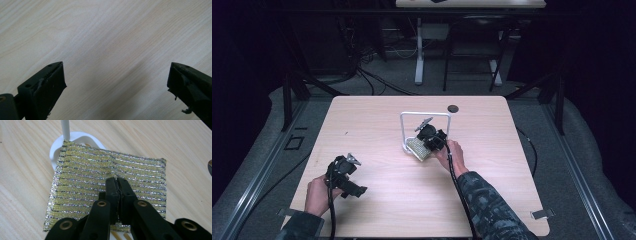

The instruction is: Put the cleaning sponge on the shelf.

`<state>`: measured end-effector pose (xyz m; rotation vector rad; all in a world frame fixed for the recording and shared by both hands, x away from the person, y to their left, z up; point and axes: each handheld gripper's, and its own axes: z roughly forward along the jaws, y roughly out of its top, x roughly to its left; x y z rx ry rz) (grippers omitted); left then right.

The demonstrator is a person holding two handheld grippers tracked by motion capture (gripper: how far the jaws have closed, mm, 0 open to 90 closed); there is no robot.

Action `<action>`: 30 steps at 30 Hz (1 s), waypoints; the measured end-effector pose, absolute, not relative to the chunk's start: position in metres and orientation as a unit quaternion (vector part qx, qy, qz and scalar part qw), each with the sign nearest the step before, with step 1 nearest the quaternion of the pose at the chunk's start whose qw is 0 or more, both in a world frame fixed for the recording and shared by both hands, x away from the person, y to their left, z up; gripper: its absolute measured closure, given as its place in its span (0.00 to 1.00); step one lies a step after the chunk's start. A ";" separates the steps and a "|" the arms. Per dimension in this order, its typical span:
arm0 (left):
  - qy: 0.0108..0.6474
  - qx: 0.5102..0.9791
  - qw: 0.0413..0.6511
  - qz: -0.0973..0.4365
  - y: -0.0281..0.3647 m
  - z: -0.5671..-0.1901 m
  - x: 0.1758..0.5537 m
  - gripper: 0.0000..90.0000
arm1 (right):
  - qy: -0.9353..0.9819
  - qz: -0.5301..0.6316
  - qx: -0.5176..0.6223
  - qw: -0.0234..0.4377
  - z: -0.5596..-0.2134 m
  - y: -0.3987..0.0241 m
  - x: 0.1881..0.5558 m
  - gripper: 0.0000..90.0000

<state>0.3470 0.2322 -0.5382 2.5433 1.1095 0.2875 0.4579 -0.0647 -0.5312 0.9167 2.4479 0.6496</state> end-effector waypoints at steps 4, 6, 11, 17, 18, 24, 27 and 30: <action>0.392 0.897 0.176 0.101 0.233 -0.538 0.347 0.02 | 0.886 0.236 0.333 0.221 -0.531 -0.065 0.458 0.97; 0.392 0.897 0.177 0.101 0.233 -0.538 0.347 0.02 | 0.885 0.239 0.334 0.219 -0.531 -0.066 0.458 0.94; 0.392 0.897 0.177 0.101 0.233 -0.538 0.347 0.02 | 0.884 0.241 0.338 0.216 -0.530 -0.067 0.458 0.87; 0.392 0.897 0.176 0.101 0.233 -0.538 0.347 0.02 | 0.883 0.241 0.339 0.216 -0.528 -0.067 0.457 0.77; 0.392 0.897 0.177 0.101 0.233 -0.538 0.347 0.02 | 0.883 0.243 0.339 0.215 -0.527 -0.067 0.457 0.74; 0.392 0.897 0.177 0.102 0.233 -0.538 0.347 0.02 | 0.879 0.249 0.341 0.221 -0.521 -0.067 0.454 0.60; 0.392 0.897 0.177 0.101 0.234 -0.538 0.346 0.02 | 0.878 0.259 0.338 0.221 -0.513 -0.068 0.448 0.50; 0.392 0.897 0.177 0.101 0.234 -0.538 0.346 0.02 | 0.876 0.268 0.333 0.223 -0.508 -0.068 0.444 0.46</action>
